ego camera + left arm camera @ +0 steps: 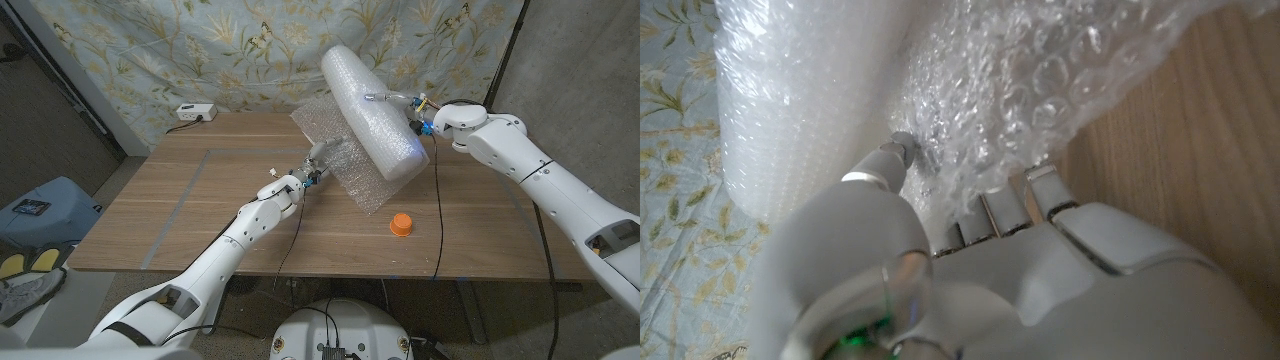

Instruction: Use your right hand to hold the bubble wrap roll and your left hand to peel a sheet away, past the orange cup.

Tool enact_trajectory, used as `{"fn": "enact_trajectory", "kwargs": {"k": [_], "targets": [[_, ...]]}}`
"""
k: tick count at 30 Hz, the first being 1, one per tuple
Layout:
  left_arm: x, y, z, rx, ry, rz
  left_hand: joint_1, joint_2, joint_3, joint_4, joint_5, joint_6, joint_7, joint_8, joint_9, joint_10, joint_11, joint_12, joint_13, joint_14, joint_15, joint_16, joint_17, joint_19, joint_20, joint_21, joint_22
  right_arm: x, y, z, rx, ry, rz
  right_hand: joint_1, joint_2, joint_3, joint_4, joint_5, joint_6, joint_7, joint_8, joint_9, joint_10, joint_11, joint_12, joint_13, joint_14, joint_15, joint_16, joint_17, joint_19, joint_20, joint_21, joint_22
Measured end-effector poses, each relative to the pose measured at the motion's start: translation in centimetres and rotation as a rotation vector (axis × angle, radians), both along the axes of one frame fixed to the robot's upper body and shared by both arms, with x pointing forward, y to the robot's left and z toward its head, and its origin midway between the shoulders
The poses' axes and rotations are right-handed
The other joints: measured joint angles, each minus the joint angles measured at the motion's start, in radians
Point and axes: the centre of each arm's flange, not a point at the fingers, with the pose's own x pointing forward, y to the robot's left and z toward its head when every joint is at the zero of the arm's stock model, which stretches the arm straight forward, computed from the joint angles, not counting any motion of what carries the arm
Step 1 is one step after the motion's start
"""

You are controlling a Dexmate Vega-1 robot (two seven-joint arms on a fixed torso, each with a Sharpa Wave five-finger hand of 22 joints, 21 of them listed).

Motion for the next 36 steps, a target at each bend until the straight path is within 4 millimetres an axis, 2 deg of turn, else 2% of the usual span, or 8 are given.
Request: {"fn": "enact_trajectory", "kwargs": {"k": [17, 19, 32, 36], "targets": [[0.4, 0.9, 0.1, 0.012, 0.019, 0.002, 0.013, -0.002, 0.003, -0.003, -0.009, 0.010, 0.000, -0.005, 0.005, 0.011, 0.000, 0.009, 0.019, 0.026, -0.016, 0.000, 0.000, 0.000, 0.000, 0.001, 0.000, 0.8, -0.4, -0.4, 0.009, 0.049, 0.000, 0.000, 0.000, 0.000, 0.000, -0.002, 0.000, 0.000, -0.005, 0.000, -0.002, 0.002, 0.004, 0.001, 0.000, 0.000, -0.004, 0.000, 0.004, 0.004, 0.000, 0.000], [0.5, 1.5, 0.3, 0.017, 0.018, 0.010, 0.015, -0.001, 0.003, -0.003, -0.009, 0.011, 0.000, -0.005, 0.005, 0.011, 0.000, 0.009, 0.021, 0.026, -0.016, 0.000, 0.002, 0.000, 0.000, 0.001, 0.000, 0.9, -0.3, -0.9, 0.016, 0.082, 0.018, 0.000, 0.000, 0.000, 0.000, -0.002, 0.000, 0.000, -0.005, -0.001, -0.002, 0.002, 0.004, 0.002, 0.000, 0.000, -0.007, 0.000, 0.004, 0.004, 0.000, 0.000], [0.2, 2.0, 0.5, 0.021, 0.024, 0.011, 0.019, 0.003, 0.003, -0.003, -0.013, 0.014, 0.000, -0.009, 0.005, 0.011, 0.000, 0.013, 0.030, 0.032, -0.022, 0.000, 0.003, 0.004, -0.004, 0.007, 0.000, 1.3, -1.0, -1.9, 0.050, 0.153, 0.047, 0.000, 0.000, -0.004, 0.004, 0.000, 0.000, 0.000, -0.008, 0.004, -0.004, 0.004, 0.004, 0.002, 0.000, 0.000, -0.008, -0.001, 0.004, 0.004, 0.000, 0.000], [0.2, 2.1, 0.5, 0.022, 0.026, 0.009, 0.019, 0.003, 0.003, -0.003, -0.013, 0.014, 0.000, -0.012, 0.005, 0.011, 0.000, 0.013, 0.035, 0.032, -0.022, 0.000, 0.003, 0.005, -0.006, 0.007, 0.000, 1.4, -1.2, -2.3, 0.062, 0.170, 0.056, 0.000, 0.000, -0.010, -0.001, 0.000, 0.000, 0.000, -0.008, 0.004, -0.004, 0.004, 0.004, 0.003, 0.000, 0.000, -0.008, -0.001, 0.004, 0.004, 0.000, 0.000]]}}
